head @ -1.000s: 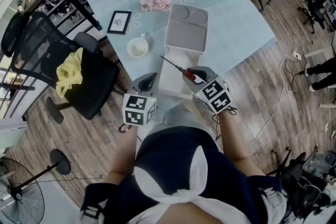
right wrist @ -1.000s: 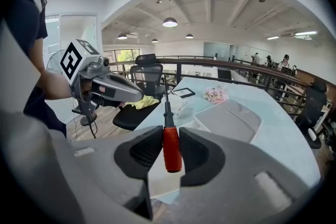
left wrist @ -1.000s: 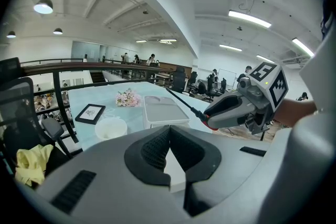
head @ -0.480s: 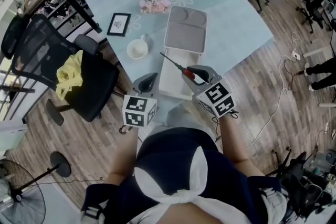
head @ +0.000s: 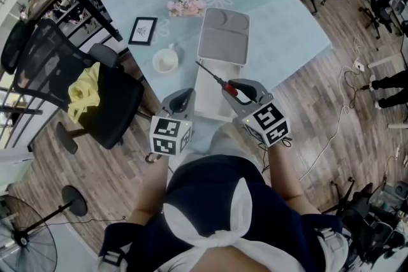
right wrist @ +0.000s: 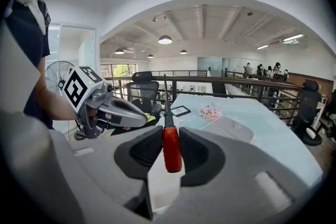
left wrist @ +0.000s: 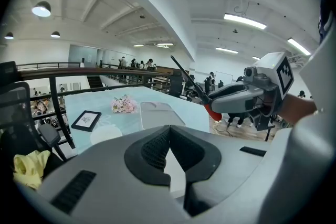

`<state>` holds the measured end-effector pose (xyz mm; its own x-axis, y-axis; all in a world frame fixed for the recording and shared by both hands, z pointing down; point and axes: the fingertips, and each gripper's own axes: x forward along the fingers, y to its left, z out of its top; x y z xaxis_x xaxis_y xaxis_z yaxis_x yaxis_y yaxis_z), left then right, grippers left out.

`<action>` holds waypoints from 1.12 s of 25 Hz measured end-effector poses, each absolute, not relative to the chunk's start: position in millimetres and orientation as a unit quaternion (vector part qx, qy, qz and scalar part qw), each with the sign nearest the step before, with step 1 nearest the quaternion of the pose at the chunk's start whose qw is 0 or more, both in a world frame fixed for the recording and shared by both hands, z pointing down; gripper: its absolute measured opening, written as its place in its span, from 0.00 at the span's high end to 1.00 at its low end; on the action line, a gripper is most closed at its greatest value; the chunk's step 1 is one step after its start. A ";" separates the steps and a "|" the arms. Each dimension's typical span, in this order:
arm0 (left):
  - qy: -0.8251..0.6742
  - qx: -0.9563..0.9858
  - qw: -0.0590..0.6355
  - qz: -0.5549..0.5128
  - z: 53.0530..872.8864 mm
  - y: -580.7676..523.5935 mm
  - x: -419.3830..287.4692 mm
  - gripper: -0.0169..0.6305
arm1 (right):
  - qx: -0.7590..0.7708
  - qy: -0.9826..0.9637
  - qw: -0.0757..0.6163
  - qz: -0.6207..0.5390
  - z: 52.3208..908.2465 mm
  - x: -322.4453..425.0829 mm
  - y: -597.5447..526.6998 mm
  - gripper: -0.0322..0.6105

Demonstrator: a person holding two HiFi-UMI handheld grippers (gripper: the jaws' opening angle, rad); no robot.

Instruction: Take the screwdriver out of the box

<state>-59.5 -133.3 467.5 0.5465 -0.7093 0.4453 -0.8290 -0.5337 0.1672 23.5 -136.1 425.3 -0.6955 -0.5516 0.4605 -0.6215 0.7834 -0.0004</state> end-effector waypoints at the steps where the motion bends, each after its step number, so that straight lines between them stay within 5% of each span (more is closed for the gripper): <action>1: -0.447 0.861 0.181 0.163 466.9 -133.6 -58.0 0.95 | 0.320 -0.918 0.221 0.077 423.8 24.1 -136.1 0.80; 28: -0.438 0.870 0.168 0.150 458.2 -138.8 -34.4 0.95 | 0.312 -0.925 0.201 0.083 424.9 30.0 -134.7 0.80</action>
<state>-34.4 -138.8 458.2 0.5716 -0.7116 0.4086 -0.8124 -0.5606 0.1604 30.0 -134.7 424.9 -0.7248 -0.5439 0.4228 -0.6105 0.7915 -0.0285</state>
